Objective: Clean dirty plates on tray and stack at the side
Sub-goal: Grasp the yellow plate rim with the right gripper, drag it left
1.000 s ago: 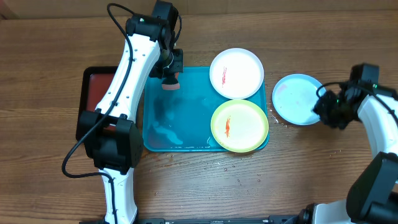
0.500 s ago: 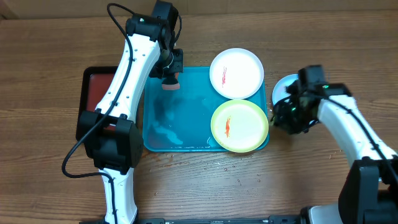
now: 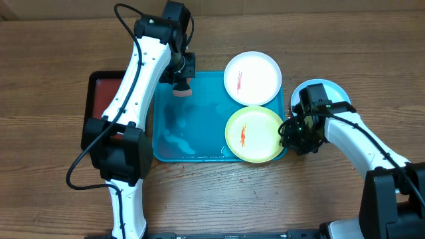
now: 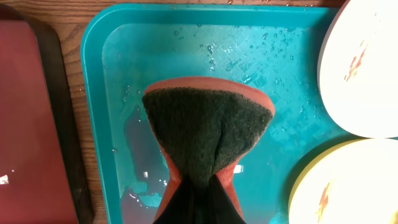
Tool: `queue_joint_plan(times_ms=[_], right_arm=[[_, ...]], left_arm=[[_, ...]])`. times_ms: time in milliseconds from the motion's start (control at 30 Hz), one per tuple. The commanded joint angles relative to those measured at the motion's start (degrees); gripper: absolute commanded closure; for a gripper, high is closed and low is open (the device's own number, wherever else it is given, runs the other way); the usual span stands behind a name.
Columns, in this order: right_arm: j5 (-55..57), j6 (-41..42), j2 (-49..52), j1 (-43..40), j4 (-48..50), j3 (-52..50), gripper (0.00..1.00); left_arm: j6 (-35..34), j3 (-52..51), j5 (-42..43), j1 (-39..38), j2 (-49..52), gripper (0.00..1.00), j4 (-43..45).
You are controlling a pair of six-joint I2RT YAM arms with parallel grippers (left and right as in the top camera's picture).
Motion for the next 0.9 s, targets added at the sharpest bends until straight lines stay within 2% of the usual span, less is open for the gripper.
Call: queue_joint_plan(times_ms=[0,233,367,500,733,867], right_arm=[[0.5,1.3,-0.6,0.3,0.4,-0.2,0.78],[0.0,1.3,-0.6,0.4,0.9,-0.2,0.96],[-1.6,1.3,-0.6,0.8,0.8,0.1,0.96],[-1.6,1.8,-0.6,4.7,0.9,1.3,0.96],[5.4,13.7,-0.6,16.9,2.2,9.1,0.96],[7.5,21.9,0.2,21.1,6.1,12.3,0.96]], left_arm=[[1.1,0.4,0.6,-0.1,-0.1,0.96,-0.2],[1.1,0.4,0.6,-0.1,-0.1,0.96,-0.7],[1.1,0.4,0.6,-0.1,-0.1,0.96,-0.6],[1.1,0.4,0.6,0.0,-0.1,0.96,-0.6],[1.1,0.4,0.6,0.0,-0.1,0.96,-0.6],[1.1,0.4,0.6,0.0,-0.1,0.96,-0.7]])
